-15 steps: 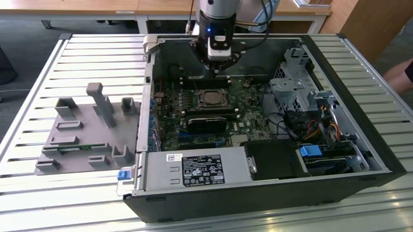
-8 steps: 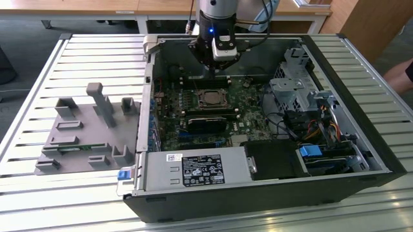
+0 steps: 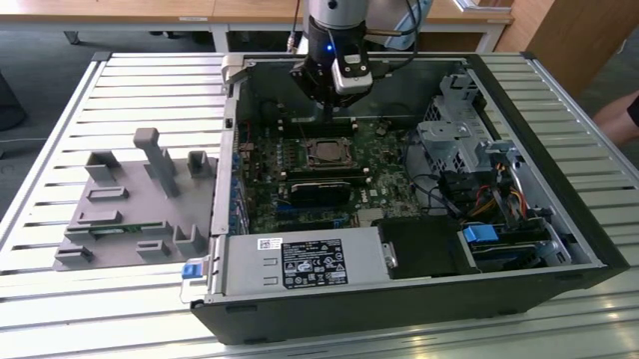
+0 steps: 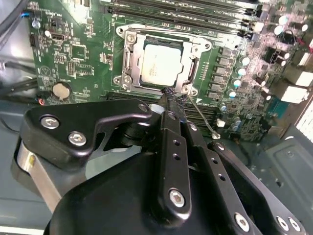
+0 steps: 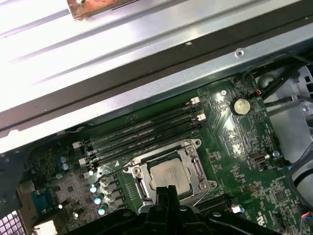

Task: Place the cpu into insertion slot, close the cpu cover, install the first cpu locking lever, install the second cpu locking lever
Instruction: 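Install the first cpu locking lever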

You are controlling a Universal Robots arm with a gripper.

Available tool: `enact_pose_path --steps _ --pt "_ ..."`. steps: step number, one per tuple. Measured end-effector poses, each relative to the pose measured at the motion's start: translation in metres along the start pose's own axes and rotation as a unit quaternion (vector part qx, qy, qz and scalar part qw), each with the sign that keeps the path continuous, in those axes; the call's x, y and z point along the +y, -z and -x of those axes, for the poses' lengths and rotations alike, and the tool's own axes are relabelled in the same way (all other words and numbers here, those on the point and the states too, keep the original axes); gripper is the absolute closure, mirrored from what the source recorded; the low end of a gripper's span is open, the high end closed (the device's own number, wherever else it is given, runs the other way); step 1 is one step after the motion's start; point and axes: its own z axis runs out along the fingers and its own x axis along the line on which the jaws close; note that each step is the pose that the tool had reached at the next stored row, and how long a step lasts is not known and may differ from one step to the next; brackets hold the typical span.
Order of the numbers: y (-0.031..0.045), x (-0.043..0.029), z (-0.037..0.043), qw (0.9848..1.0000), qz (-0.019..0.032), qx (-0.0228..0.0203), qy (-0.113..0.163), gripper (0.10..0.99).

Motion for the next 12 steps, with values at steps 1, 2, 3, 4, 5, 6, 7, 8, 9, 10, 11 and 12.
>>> enact_pose_path --steps 1,2,3,4,5,6,7,8,9,10,11,12 --pt "0.0000 0.0000 0.0000 1.0000 0.0001 0.0002 0.006 0.980" --pt "0.0000 0.0000 0.0000 0.9999 0.0000 0.0004 0.013 0.980" --pt "0.0000 0.0000 0.0000 0.9998 0.0001 0.0006 0.020 0.980" --pt "0.0000 0.0000 0.0000 0.9996 0.0001 0.0008 0.029 0.980" --pt "0.0000 0.0000 0.0000 0.9993 0.0001 0.0011 0.037 0.980" --pt "0.0000 0.0000 0.0000 0.9989 0.0000 0.0013 0.046 0.980" --pt "0.0000 0.0000 0.0000 0.9985 0.0001 0.0016 0.055 0.980" --pt "0.0000 0.0000 0.0000 0.9979 0.0000 0.0018 0.065 0.980" --pt "-0.0001 0.0000 0.0000 0.9972 0.0001 0.0021 0.074 0.980" --pt "-0.0001 0.0000 0.0000 0.9965 0.0001 0.0023 0.083 0.980" --pt "-0.0002 0.0000 0.0000 0.9957 0.0001 0.0026 0.092 0.980" --pt "-0.0003 0.0000 0.0000 0.9949 0.0001 0.0028 0.101 0.980"
